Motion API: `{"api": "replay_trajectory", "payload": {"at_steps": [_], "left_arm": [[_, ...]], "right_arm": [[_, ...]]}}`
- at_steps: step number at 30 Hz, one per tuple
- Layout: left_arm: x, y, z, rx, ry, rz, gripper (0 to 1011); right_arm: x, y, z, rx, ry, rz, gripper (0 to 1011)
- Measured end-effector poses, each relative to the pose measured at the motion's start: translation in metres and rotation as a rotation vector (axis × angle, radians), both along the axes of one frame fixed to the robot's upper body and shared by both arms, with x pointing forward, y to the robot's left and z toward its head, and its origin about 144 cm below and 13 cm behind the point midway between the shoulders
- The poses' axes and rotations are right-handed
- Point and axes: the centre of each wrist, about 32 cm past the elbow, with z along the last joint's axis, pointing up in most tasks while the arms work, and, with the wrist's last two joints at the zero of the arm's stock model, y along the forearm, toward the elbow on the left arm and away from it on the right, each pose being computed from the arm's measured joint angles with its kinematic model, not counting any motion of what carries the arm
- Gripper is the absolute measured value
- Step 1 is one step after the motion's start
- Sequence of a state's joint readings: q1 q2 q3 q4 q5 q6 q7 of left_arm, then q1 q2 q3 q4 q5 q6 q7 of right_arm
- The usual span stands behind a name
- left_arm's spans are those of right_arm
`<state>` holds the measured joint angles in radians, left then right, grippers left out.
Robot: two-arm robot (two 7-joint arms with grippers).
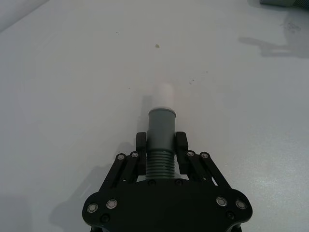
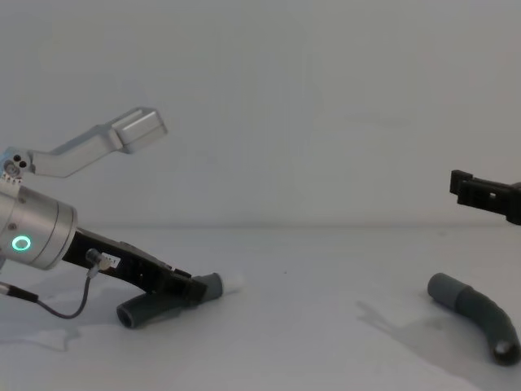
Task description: Use both hands to pick up one end of the pipe from the table, align the ends, and insert them.
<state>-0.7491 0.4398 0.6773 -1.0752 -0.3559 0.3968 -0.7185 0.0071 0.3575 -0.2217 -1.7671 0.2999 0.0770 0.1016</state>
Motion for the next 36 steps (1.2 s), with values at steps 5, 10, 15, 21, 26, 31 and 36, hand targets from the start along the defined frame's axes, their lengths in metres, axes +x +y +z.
{"api": "replay_trajectory", "payload": {"at_steps": [5, 10, 15, 21, 26, 31, 36], "left_arm": [[0.0, 0.0, 0.0, 0.0, 0.001, 0.0, 347], [0.0, 0.0, 0.0, 0.0, 0.001, -0.001, 347], [0.0, 0.0, 0.0, 0.0, 0.002, -0.001, 347], [0.0, 0.0, 0.0, 0.0, 0.002, -0.001, 347], [0.0, 0.0, 0.0, 0.0, 0.002, -0.001, 347], [0.0, 0.0, 0.0, 0.0, 0.002, -0.001, 347], [0.0, 0.0, 0.0, 0.0, 0.002, -0.001, 347]], "right_arm": [[0.006, -0.006, 0.008, -0.021, 0.037, 0.031, 1001], [0.015, -0.013, 0.02, -0.041, 0.09, 0.062, 1001], [0.023, -0.018, 0.031, -0.055, 0.16, 0.086, 1001], [0.03, -0.023, 0.04, -0.066, 0.232, 0.102, 1001], [0.036, -0.025, 0.046, -0.072, 0.312, 0.115, 1001], [0.04, -0.025, 0.047, -0.08, 0.378, 0.122, 1001], [0.045, -0.024, 0.046, -0.099, 0.431, 0.128, 1001]]}}
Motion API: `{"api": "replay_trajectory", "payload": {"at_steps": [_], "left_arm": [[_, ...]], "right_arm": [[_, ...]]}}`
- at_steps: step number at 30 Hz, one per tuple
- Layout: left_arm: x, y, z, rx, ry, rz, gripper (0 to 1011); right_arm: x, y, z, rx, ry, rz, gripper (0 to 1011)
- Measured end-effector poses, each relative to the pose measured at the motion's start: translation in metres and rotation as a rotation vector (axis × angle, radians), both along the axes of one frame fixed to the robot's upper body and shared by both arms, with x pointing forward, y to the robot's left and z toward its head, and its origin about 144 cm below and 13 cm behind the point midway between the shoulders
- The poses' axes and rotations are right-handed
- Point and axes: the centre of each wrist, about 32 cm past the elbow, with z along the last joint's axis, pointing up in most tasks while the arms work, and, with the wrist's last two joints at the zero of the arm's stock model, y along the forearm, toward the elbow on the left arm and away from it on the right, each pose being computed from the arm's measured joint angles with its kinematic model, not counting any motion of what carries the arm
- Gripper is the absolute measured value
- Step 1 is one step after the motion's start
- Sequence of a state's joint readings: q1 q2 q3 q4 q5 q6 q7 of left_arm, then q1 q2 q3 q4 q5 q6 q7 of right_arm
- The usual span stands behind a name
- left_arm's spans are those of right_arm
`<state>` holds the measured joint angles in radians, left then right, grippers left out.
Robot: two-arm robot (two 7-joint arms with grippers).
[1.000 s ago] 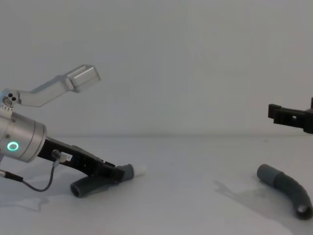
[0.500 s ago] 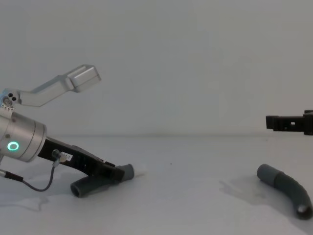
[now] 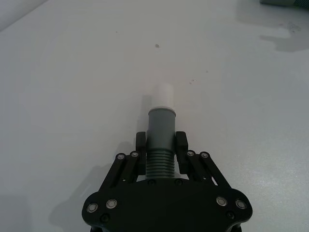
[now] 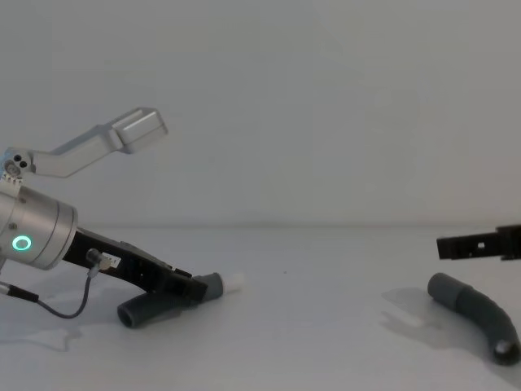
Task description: Use both hands to pick up one end of the pipe from the table, align the ends, and insert them.
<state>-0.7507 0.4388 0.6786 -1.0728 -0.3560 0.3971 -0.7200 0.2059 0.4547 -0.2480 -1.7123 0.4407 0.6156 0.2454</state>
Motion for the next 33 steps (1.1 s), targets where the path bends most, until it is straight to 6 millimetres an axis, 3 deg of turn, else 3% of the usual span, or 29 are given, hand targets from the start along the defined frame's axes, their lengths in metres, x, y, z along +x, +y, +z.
{"api": "replay_trajectory", "payload": {"at_steps": [33], "left_arm": [[0.0, 0.0, 0.0, 0.0, 0.0, 0.0, 347]], "right_arm": [[0.015, 0.004, -0.023, -0.09, 0.09, 0.01, 1001]]}}
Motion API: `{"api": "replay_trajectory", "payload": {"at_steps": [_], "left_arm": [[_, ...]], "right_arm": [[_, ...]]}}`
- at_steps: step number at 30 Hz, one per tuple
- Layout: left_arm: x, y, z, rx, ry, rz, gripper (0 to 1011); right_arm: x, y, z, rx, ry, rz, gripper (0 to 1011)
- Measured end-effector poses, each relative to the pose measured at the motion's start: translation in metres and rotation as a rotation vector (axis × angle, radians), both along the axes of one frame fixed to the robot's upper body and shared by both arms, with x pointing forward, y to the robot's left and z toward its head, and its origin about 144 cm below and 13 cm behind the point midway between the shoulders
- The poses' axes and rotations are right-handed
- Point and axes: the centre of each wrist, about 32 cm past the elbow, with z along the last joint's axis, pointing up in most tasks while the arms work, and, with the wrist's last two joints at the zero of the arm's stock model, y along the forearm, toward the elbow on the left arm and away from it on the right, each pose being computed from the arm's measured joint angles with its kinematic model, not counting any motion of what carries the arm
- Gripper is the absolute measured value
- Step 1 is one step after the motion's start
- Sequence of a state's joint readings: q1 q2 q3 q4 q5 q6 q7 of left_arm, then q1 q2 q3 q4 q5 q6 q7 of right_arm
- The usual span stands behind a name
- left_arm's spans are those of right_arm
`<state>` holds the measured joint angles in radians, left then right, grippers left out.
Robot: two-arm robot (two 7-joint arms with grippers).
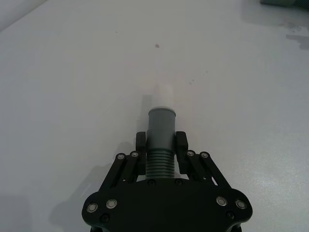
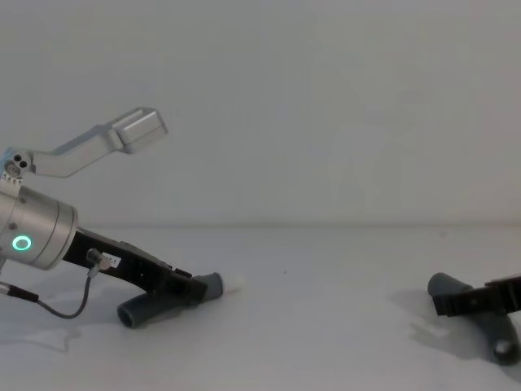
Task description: Use both hands to pick up one end of the pipe from the table, align the ends, and insert them.
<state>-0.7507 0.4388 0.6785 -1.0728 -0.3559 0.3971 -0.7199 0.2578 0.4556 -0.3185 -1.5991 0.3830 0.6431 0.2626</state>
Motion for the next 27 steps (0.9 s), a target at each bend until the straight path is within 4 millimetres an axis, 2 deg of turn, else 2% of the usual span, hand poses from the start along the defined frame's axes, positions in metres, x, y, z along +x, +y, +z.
{"api": "replay_trajectory", "payload": {"at_steps": [15, 18, 23, 27], "left_arm": [[0.0, 0.0, 0.0, 0.0, 0.0, 0.0, 347], [0.0, 0.0, 0.0, 0.0, 0.0, 0.0, 347], [0.0, 0.0, 0.0, 0.0, 0.0, 0.0, 347], [0.0, 0.0, 0.0, 0.0, 0.0, 0.0, 347]], "right_arm": [[0.0026, 0.0, -0.0062, -0.01, 0.024, 0.011, 992], [0.0028, -0.0001, -0.0068, -0.011, 0.026, 0.012, 956], [0.0032, 0.0, -0.0074, -0.013, 0.029, 0.013, 842], [0.0033, 0.0, -0.0078, -0.013, 0.03, 0.013, 697]]}}
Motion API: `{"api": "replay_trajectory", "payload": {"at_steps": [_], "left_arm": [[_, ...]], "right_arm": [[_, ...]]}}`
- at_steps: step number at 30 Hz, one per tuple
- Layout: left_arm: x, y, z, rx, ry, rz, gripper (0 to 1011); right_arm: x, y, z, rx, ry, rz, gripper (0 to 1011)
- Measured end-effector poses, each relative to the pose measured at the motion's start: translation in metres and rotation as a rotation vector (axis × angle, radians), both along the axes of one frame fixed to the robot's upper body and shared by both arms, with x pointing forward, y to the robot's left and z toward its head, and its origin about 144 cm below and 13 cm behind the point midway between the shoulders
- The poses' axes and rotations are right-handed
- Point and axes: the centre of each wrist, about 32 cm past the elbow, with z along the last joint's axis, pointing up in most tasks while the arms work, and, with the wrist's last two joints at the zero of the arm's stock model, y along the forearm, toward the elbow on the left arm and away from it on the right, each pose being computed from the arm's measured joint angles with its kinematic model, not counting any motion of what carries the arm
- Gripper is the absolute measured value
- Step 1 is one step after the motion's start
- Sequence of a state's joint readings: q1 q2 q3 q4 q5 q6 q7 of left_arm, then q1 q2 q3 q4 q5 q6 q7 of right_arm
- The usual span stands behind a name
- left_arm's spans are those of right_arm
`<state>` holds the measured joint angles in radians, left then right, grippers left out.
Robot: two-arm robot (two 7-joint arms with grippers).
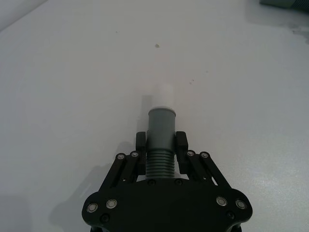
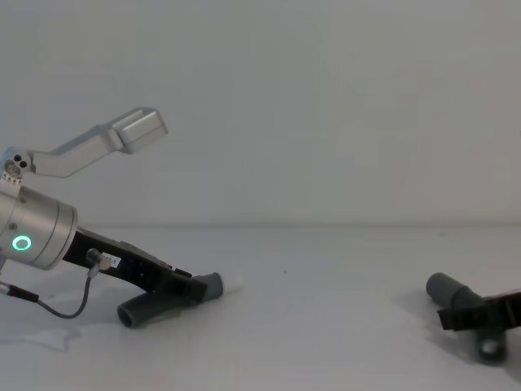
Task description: Use both hands to pick up one end of the pipe from the table, align the ends, and insert them.
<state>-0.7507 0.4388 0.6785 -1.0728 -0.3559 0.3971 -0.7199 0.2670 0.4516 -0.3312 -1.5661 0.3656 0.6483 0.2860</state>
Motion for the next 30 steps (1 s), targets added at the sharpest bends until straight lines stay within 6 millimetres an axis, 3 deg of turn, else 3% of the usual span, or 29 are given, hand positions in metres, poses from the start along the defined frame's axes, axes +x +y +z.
{"api": "replay_trajectory", "payload": {"at_steps": [14, 30], "left_arm": [[0.0, 0.0, 0.0, 0.0, 0.0, 0.0, 347], [-0.0001, 0.0, 0.0003, 0.0, -0.002, 0.0, 347]], "right_arm": [[0.0004, 0.0001, -0.0006, -0.002, 0.003, 0.002, 278], [0.0001, -0.0004, -0.0005, 0.001, -0.004, 0.005, 274]]}}
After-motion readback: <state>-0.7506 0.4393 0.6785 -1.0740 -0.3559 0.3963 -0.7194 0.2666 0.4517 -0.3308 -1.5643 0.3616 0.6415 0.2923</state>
